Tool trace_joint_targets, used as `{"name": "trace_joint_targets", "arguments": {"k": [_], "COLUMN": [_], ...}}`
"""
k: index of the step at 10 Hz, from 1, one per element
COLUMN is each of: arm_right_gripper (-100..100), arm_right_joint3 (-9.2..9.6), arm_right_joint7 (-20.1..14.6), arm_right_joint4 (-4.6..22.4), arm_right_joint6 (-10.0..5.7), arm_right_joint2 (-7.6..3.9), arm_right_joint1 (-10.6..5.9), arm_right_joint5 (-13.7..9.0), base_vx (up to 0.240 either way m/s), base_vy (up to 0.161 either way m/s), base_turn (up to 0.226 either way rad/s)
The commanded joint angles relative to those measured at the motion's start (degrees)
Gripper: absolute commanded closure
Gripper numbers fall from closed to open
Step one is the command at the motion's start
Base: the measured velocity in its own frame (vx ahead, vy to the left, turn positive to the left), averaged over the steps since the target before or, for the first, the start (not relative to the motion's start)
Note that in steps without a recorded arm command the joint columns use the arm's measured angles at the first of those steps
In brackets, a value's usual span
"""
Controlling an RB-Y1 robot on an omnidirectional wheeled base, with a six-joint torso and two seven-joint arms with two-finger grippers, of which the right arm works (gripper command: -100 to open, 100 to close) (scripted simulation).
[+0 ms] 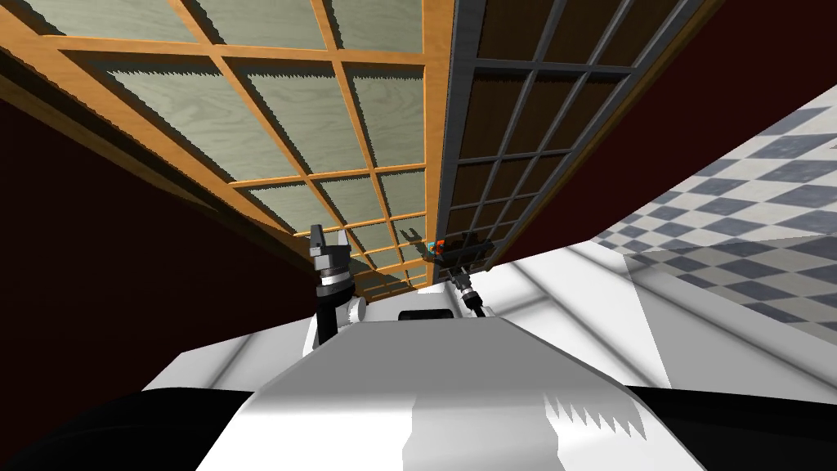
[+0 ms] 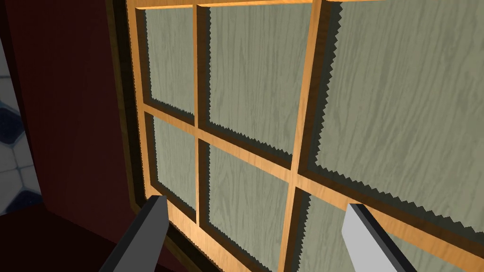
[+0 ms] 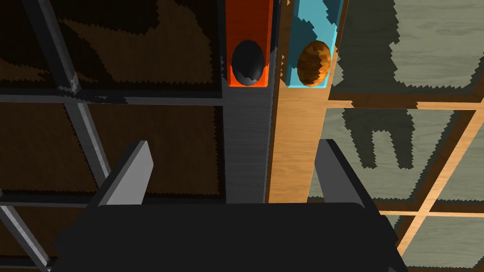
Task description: Pull the door open
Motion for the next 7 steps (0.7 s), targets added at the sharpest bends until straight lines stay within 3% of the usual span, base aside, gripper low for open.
{"name": "trace_joint_targets", "arguments": {"k": [1, 4, 5, 7], "arm_right_gripper": [-100, -100, -100, -100], "arm_right_joint3": [-0.91, -1.26, -2.42, -2.84], "arm_right_joint7": [1.22, 1.51, 2.51, 2.87], "arm_right_joint4": [1.73, 2.21, 3.84, 4.43], "arm_right_joint6": [-0.27, -0.2, 0.01, 0.08], "arm_right_joint2": [-0.94, -1.42, -2.81, -3.26], "arm_right_joint1": [0.47, 0.78, 1.72, 2.04], "arm_right_joint5": [-0.71, -1.0, -2.01, -2.38], "base_vx": [-0.151, -0.082, -0.091, -0.115], "base_vy": [0.023, 0.013, 0.009, 0.024], "base_turn": [0.035, 0.007, 0.064, 0.014]}}
